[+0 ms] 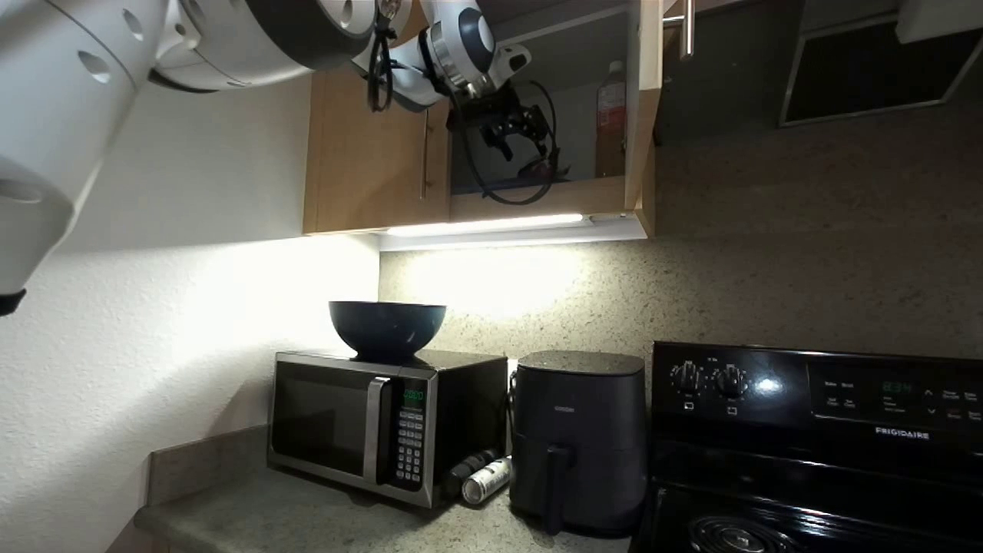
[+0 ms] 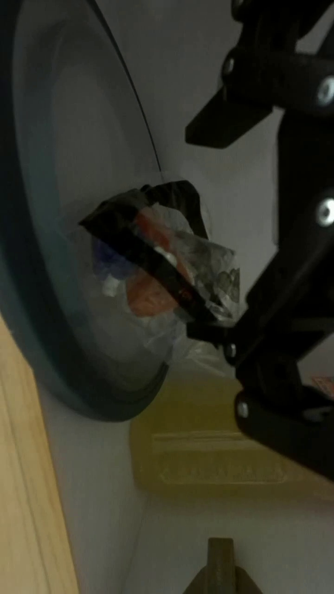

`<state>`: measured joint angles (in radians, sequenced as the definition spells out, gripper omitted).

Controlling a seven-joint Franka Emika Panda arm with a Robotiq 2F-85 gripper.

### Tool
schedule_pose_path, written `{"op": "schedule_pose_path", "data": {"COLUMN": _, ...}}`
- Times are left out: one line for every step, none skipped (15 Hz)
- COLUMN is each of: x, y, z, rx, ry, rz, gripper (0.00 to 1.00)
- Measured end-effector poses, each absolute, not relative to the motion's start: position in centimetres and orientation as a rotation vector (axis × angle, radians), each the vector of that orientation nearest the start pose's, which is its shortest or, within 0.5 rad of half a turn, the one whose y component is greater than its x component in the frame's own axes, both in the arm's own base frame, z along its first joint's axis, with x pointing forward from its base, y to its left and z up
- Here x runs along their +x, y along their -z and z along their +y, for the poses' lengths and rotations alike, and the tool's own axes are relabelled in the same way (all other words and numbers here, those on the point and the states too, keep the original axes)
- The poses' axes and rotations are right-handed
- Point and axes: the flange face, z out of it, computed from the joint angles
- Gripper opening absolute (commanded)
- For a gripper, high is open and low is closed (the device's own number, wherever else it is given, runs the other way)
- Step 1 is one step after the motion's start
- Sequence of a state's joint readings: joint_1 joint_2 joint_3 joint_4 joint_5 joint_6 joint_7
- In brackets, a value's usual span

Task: Remove the plastic bag from the open cabinet and put it on the counter

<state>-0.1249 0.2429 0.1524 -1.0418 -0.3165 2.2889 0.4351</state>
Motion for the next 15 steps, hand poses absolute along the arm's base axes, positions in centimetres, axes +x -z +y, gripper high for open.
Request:
{"op": "schedule_pose_path", "data": {"x": 63.8, "y": -82.4, "z": -1.1, "rx": -2.744, "ry": 1.565, "rz": 0.495, "gripper": 1.00}}
{"op": "schedule_pose_path", "data": {"x": 64.0, "y": -82.0, "z": -1.2, "rx": -2.759, "ry": 1.543, "rz": 0.501, "gripper": 1.00}}
{"op": "schedule_pose_path", "data": {"x": 64.2, "y": -81.6, "z": -1.2, "rx": -2.775, "ry": 1.519, "rz": 0.507, "gripper": 1.00}}
{"op": "schedule_pose_path", "data": {"x": 64.4, "y": -81.1, "z": -1.3, "rx": -2.789, "ry": 1.498, "rz": 0.512, "gripper": 0.75}}
{"op": "schedule_pose_path", "data": {"x": 64.7, "y": -80.6, "z": -1.4, "rx": -2.800, "ry": 1.481, "rz": 0.516, "gripper": 0.73}}
{"op": "schedule_pose_path", "data": {"x": 65.1, "y": -80.1, "z": -1.6, "rx": -2.809, "ry": 1.467, "rz": 0.519, "gripper": 0.67}}
{"op": "schedule_pose_path", "data": {"x": 65.5, "y": -79.5, "z": -1.7, "rx": -2.816, "ry": 1.457, "rz": 0.522, "gripper": 0.59}}
{"op": "schedule_pose_path", "data": {"x": 65.8, "y": -79.1, "z": -1.9, "rx": -2.822, "ry": 1.451, "rz": 0.525, "gripper": 0.53}}
{"op": "schedule_pose_path", "data": {"x": 65.9, "y": -79.1, "z": -2.1, "rx": -2.824, "ry": 1.455, "rz": 0.529, "gripper": 0.45}}
{"op": "schedule_pose_path", "data": {"x": 65.9, "y": -79.2, "z": -2.2, "rx": -2.822, "ry": 1.461, "rz": 0.533, "gripper": 0.40}}
{"op": "schedule_pose_path", "data": {"x": 65.9, "y": -79.4, "z": -2.4, "rx": -2.820, "ry": 1.465, "rz": 0.536, "gripper": 0.34}}
{"op": "schedule_pose_path", "data": {"x": 65.9, "y": -79.4, "z": -2.4, "rx": -2.819, "ry": 1.469, "rz": 0.538, "gripper": 0.27}}
{"op": "schedule_pose_path", "data": {"x": 65.8, "y": -79.6, "z": -2.5, "rx": -2.817, "ry": 1.473, "rz": 0.539, "gripper": 0.20}}
{"op": "schedule_pose_path", "data": {"x": 65.8, "y": -79.7, "z": -2.5, "rx": -2.814, "ry": 1.477, "rz": 0.540, "gripper": 0.13}}
{"op": "schedule_pose_path", "data": {"x": 65.8, "y": -79.8, "z": -2.5, "rx": -2.812, "ry": 1.480, "rz": 0.539, "gripper": 0.11}}
